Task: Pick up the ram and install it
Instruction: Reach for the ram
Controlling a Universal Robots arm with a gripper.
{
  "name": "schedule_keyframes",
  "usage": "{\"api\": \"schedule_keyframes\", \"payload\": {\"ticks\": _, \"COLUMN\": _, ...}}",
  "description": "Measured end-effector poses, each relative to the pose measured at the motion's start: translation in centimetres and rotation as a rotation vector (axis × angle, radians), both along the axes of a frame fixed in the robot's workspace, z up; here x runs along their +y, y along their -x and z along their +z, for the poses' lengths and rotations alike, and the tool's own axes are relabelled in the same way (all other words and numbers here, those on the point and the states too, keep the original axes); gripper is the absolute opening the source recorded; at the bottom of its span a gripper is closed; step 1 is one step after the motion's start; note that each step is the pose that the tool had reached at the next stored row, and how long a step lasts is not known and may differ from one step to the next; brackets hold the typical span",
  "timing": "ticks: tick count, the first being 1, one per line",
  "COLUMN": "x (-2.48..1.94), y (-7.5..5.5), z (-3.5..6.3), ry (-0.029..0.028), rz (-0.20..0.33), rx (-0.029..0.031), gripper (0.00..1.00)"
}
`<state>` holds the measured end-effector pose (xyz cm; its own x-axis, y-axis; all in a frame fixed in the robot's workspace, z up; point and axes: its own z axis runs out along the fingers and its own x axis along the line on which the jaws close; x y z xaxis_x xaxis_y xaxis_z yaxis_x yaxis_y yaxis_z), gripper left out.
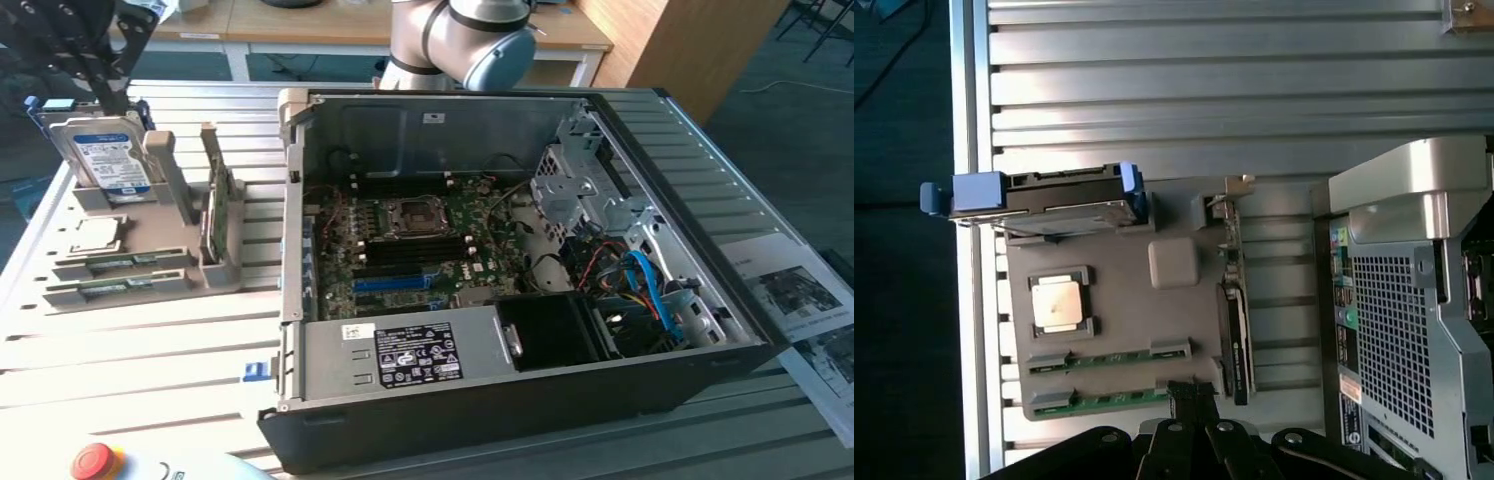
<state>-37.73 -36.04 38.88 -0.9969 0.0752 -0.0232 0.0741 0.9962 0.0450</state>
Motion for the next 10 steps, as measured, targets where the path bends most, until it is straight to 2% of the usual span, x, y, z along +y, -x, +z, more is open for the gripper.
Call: {"api": "schedule_keyframes", "payload": {"ticks": 10, "x": 0.38, "y": 3.1, "z": -0.06, "ry": -0.0001, "rz": 0.000, "rx": -0.0001, "gripper": 0.10}}
